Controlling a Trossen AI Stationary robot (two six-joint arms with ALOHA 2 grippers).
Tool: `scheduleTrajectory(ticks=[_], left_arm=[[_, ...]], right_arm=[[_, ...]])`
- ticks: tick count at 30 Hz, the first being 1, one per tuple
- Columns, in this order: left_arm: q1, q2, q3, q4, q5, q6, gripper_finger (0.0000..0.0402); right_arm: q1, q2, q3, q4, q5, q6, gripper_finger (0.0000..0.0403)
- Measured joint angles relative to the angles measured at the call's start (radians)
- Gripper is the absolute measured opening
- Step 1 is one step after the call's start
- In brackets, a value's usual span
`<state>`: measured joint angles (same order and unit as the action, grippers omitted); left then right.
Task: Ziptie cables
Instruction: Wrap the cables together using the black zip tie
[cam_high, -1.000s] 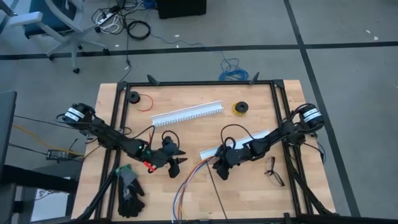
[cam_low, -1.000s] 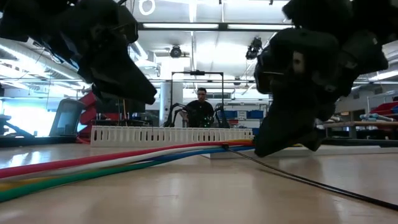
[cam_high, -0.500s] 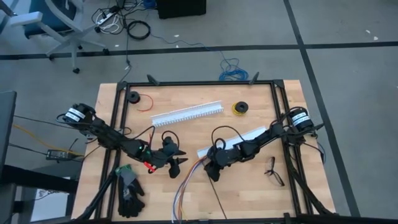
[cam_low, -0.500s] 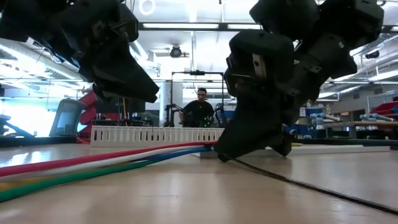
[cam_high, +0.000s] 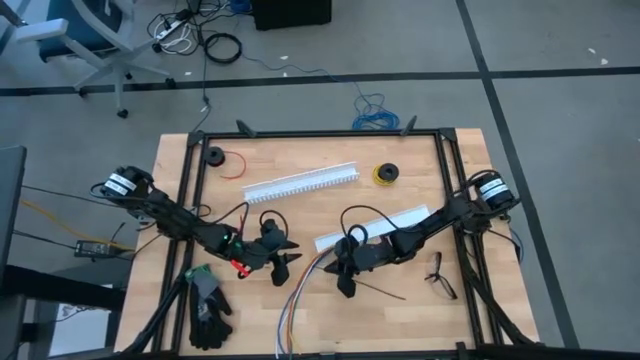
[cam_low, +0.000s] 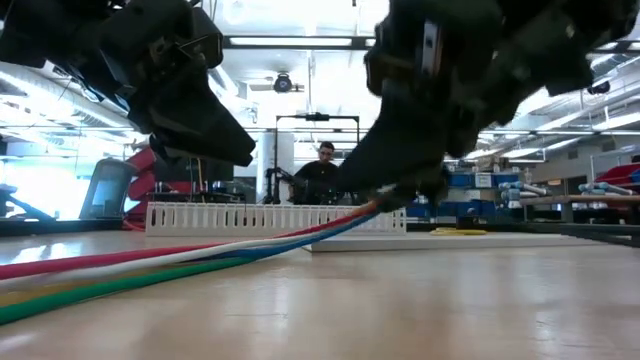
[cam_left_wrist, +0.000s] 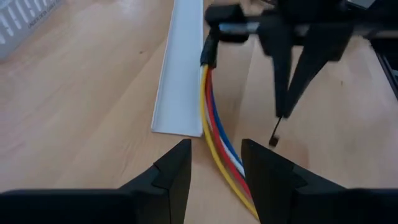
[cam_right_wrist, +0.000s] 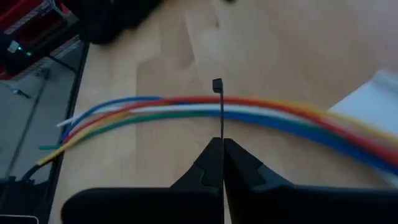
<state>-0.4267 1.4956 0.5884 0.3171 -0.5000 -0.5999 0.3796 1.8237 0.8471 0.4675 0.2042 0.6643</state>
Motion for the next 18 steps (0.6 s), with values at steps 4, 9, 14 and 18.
scheduleTrajectory(ticks=[4, 9, 14, 18], left_arm=[[0.000, 0.000, 0.000, 0.009, -0.004, -0.007, 0.0151], [-0.001, 0.000, 0.000, 0.076, -0.004, -0.006, 0.0151], [-0.001, 0.034, 0.000, 0.235, -0.026, 0.072, 0.0151], [-0.001, 0.135, 0.000, 0.470, -0.029, 0.149, 0.0151]], right_arm=[[0.020, -0.068, 0.000, -0.039, 0.093, -0.049, 0.0000], [0.040, -0.140, 0.000, -0.145, 0.280, -0.095, 0.0000], [0.041, -0.173, 0.000, -0.128, 0.384, -0.160, 0.0000], [0.033, -0.175, 0.000, -0.041, 0.411, -0.234, 0.0000]])
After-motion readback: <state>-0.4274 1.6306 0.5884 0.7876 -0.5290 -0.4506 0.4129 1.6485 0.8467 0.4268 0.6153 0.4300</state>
